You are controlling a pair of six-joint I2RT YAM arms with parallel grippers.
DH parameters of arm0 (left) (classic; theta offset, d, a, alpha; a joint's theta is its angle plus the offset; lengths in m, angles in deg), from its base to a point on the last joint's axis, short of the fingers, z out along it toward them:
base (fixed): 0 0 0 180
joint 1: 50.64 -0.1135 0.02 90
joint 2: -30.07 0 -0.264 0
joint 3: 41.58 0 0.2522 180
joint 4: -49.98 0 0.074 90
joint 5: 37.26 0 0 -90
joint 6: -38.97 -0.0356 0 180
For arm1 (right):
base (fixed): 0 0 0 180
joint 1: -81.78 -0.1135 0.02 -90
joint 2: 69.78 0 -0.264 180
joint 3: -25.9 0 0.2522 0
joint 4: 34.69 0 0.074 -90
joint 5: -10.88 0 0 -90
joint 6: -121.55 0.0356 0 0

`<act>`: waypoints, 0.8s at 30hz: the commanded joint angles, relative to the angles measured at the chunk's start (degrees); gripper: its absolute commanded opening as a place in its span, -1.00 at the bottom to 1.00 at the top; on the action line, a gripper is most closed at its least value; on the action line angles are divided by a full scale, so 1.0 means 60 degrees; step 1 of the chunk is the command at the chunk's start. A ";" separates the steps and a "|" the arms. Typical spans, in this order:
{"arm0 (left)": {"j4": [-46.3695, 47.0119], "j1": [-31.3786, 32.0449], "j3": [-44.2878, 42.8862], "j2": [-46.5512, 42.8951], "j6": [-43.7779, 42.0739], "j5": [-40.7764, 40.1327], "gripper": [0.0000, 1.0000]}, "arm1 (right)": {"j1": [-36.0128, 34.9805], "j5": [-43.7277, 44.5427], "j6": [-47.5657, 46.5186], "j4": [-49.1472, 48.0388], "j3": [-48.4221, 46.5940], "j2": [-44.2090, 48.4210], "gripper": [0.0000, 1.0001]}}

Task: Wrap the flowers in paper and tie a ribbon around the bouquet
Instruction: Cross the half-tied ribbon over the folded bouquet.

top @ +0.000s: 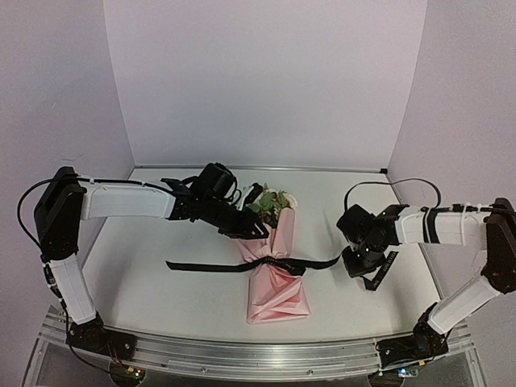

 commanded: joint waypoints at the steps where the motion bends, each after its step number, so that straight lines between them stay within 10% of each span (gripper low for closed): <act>1: -0.0118 -0.0489 -0.0312 -0.0762 -0.0539 0.0018 -0.36 | -0.0007 -0.1499 -0.0821 0.1319 -0.2697 0.0120 -1.00; 12: 0.0535 -0.1891 0.0806 -0.2461 -0.1127 0.0943 -0.15 | -0.2284 -0.4418 -0.1441 0.6657 -1.1130 -0.2863 -1.00; 24: 0.5329 -0.1108 0.3503 -0.3317 -0.2124 0.2273 0.15 | -0.2309 -0.6194 -0.0109 0.5877 -1.1191 -0.3142 -1.00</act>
